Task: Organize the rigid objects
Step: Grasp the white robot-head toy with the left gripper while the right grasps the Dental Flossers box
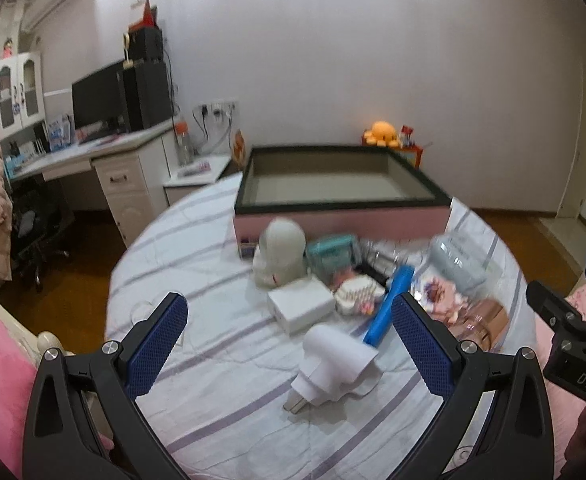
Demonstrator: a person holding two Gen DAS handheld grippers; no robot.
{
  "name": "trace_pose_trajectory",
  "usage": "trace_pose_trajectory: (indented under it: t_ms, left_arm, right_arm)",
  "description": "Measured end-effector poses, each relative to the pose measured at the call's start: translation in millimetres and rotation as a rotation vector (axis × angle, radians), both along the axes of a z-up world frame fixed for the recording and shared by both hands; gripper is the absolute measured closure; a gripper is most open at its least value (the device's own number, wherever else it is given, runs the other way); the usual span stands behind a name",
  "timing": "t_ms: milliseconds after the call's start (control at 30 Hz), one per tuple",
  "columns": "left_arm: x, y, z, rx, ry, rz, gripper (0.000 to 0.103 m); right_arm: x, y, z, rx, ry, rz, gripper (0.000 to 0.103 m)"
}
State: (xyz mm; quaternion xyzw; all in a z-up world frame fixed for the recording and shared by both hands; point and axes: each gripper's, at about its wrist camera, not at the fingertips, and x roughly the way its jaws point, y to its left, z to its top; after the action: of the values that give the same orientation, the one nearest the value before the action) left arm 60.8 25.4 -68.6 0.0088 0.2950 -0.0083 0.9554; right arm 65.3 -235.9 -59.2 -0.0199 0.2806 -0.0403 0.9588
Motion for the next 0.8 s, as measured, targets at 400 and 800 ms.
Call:
trace_pose_trajectory:
  t_ms: [400, 800]
  left_arm:
    - [29.4, -2.0, -11.7, 0.008, 0.084, 0.003, 0.0]
    - [95.4, 20.2, -10.6, 0.055, 0.125, 0.093, 0.0]
  right_arm:
    - [31.5, -5.9, -22.2, 0.002, 0.094, -0.015, 0.0]
    - [94.8, -14.6, -28.0, -0.017, 0.151, -0.029, 0.0]
